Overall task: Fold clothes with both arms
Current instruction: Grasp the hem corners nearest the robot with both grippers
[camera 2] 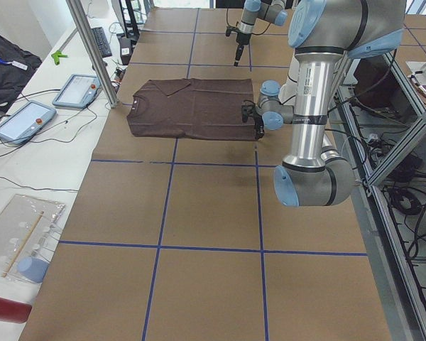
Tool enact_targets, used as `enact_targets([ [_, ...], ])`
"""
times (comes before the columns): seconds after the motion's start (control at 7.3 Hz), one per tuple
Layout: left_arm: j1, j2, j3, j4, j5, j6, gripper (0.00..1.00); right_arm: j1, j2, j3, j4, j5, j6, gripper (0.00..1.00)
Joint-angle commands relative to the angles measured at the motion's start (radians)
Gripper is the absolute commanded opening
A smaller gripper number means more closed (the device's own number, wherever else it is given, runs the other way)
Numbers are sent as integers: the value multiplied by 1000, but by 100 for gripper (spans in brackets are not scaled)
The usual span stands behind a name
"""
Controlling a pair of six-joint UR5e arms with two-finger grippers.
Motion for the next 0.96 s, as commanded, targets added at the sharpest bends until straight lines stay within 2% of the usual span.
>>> enact_targets([
  [0.0,2,3,-2,2,3,-3,66,1,0,1,0,-1,0,88],
  [0.82,-1,30,3,3,0,10,66,1,0,3,0,-1,0,88],
])
